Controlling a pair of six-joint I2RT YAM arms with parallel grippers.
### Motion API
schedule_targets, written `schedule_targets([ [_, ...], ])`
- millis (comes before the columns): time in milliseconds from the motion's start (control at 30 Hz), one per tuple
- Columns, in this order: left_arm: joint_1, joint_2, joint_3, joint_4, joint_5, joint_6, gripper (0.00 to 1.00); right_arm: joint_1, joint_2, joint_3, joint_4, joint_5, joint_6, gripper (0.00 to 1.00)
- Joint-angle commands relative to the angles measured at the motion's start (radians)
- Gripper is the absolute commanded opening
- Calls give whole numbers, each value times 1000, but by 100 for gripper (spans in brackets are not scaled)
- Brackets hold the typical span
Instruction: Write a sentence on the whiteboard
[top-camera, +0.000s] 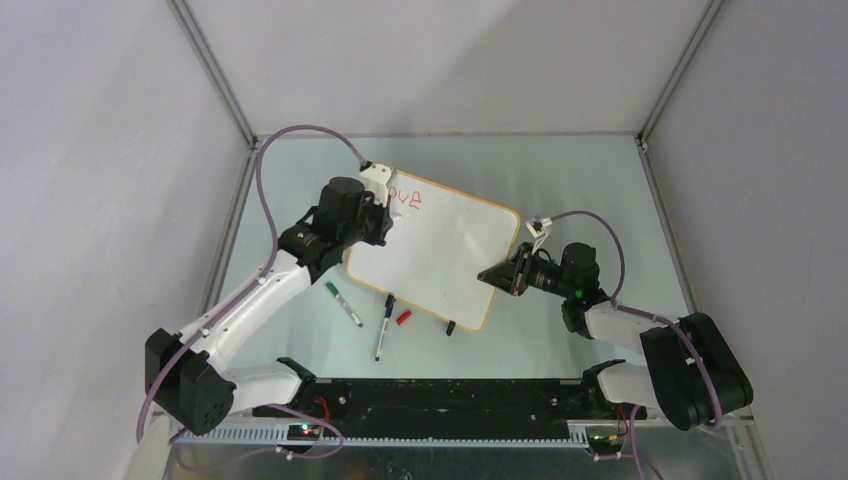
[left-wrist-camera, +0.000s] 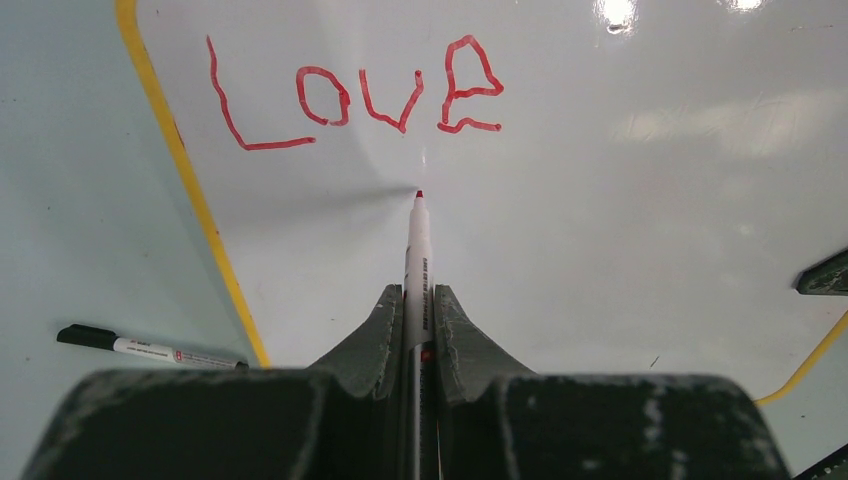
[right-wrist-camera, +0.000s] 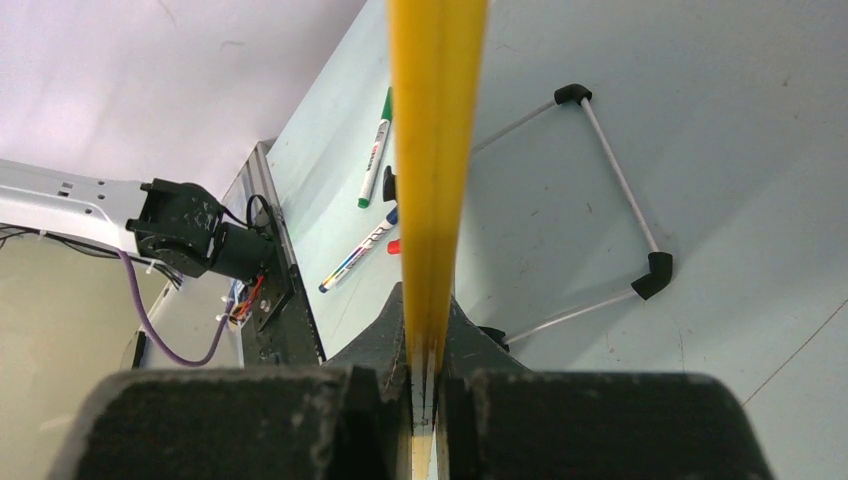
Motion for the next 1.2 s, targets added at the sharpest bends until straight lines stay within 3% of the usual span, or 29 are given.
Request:
schedule_targets([
  [0, -6, 5, 33, 10, -10, -6, 0, -4, -6, 3, 15, 65, -93, 0],
  [733, -5, 20, 49, -12, -32, -1, 0, -5, -3, 3, 19, 59, -89, 0],
  [1167, -7, -52, 36, -5, 14, 13, 0, -5, 1, 4, 19, 56, -90, 0],
])
